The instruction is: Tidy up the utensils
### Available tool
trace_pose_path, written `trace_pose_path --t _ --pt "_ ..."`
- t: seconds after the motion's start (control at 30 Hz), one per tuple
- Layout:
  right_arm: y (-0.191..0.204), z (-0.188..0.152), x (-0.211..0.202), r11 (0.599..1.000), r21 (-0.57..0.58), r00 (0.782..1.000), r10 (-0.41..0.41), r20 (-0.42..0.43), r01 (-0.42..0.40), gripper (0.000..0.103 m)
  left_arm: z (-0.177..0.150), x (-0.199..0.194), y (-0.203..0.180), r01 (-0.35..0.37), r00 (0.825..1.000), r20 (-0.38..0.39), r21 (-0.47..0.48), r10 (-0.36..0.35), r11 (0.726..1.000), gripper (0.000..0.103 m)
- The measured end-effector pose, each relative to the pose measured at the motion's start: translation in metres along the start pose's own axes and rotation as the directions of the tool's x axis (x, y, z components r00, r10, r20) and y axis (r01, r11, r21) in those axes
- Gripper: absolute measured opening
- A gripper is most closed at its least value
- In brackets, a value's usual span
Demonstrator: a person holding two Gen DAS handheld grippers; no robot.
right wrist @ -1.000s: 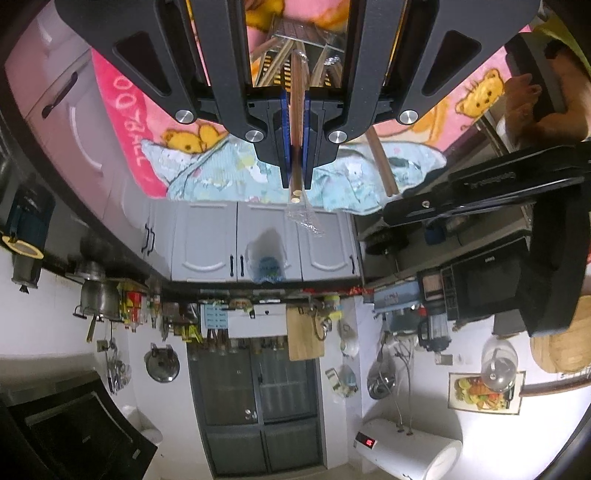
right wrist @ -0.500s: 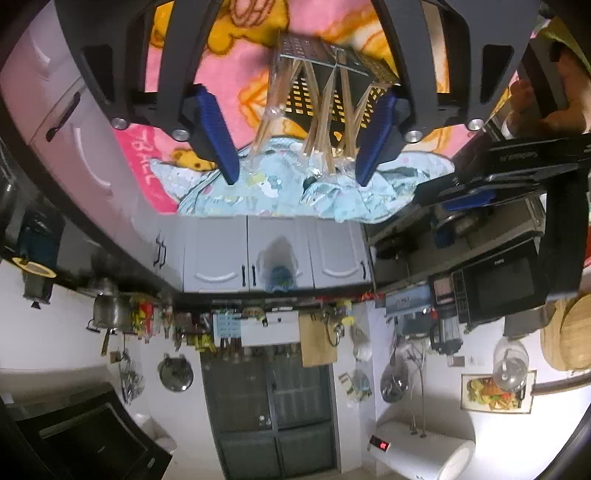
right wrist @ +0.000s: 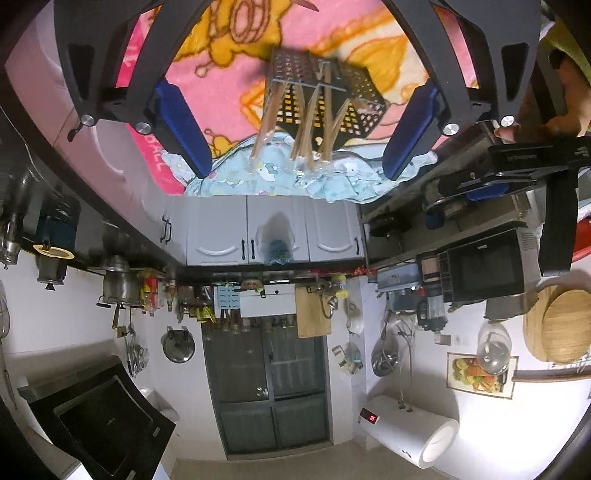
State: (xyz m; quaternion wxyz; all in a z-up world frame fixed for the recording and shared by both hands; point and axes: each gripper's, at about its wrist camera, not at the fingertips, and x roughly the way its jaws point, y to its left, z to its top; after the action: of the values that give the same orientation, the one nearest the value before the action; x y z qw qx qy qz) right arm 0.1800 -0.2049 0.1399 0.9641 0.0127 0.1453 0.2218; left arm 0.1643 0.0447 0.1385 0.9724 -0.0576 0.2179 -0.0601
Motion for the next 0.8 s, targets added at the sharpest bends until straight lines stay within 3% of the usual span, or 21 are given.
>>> trace_pose_path --t 0.37,0.8 --pt "0.025 -0.020 -0.038 1.000 -0.025 1.000 0.009 0.012 -0.009 0.096 -0.035 -0.041 -0.002 -0.006 1.000 -0.005 -0.013 0.006 1.000 0.092" --pt "0.046 -0.098 -0.044 0.999 -0.039 0.988 -0.032 -0.151 0.027 0.097 -0.108 -0.049 -0.005 -0.057 0.993 -0.106 -0.017 0.055 0.998 0.092"
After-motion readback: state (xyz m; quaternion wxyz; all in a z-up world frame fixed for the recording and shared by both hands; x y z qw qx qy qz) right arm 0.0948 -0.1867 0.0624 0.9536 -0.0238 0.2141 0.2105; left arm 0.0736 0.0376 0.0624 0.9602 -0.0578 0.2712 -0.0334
